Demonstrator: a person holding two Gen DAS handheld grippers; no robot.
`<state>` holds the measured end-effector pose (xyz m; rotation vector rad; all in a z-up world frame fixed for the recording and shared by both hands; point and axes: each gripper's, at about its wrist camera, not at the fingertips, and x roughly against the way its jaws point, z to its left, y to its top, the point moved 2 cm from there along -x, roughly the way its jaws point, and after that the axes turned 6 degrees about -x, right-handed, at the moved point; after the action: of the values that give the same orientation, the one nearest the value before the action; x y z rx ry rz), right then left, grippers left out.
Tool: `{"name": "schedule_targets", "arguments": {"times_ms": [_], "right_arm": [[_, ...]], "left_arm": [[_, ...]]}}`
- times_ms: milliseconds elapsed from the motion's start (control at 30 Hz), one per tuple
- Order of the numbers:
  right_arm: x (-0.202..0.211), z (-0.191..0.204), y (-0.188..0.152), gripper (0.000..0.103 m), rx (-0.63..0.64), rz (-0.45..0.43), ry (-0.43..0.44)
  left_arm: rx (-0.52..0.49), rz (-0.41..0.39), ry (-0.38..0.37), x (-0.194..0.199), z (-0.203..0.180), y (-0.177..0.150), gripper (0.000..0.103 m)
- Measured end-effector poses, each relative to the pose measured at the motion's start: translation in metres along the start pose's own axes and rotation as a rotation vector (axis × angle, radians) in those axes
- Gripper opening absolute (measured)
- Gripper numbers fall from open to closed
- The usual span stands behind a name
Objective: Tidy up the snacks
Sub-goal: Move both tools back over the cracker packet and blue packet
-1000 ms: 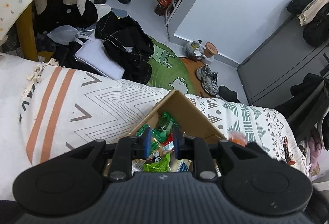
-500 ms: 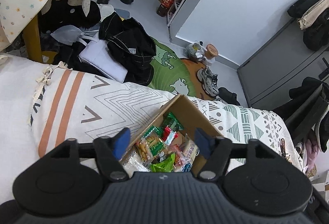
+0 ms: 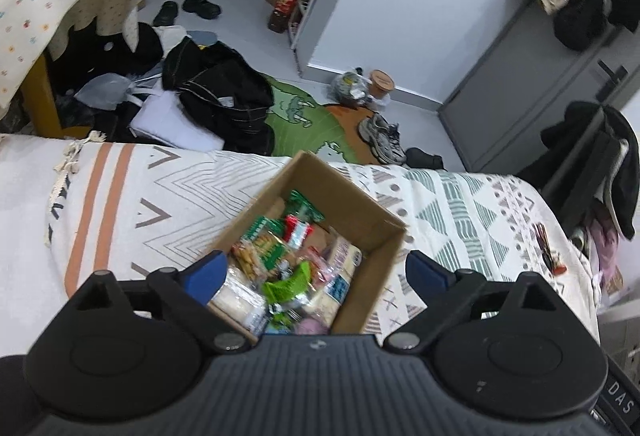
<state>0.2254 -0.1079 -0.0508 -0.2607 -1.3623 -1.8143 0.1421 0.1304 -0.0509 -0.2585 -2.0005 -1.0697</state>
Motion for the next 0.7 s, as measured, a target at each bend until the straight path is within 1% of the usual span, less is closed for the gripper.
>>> {"name": "schedule_targets", "arguments": {"times_ms": [133, 200, 400, 567, 700], "right_arm": [[0.013, -0.022, 0.001, 0.080, -0.021, -0.019, -0.017], [0.018, -0.033, 0.001, 0.082, -0.028, -0.026, -0.024], [0.030, -0.066, -0.001, 0.086, -0.045, -0.041, -0.055], [0.039, -0.093, -0.002, 0.093, -0.061, -0.060, -0.077], [0.040, -0.115, -0.005, 0.093, -0.076, -0.060, -0.090]], "left_arm": [[-0.056, -0.014, -0.033, 0.004, -0.020, -0.007, 0.097], [-0.079, -0.019, -0.043, 0.006, -0.030, -0.010, 0.102], [-0.145, -0.008, -0.061, 0.007, -0.062, -0.025, 0.102], [-0.199, 0.000, -0.069, 0.004, -0.083, -0.039, 0.102], [-0.244, 0.002, -0.072, 0.000, -0.098, -0.049, 0.102]]}}
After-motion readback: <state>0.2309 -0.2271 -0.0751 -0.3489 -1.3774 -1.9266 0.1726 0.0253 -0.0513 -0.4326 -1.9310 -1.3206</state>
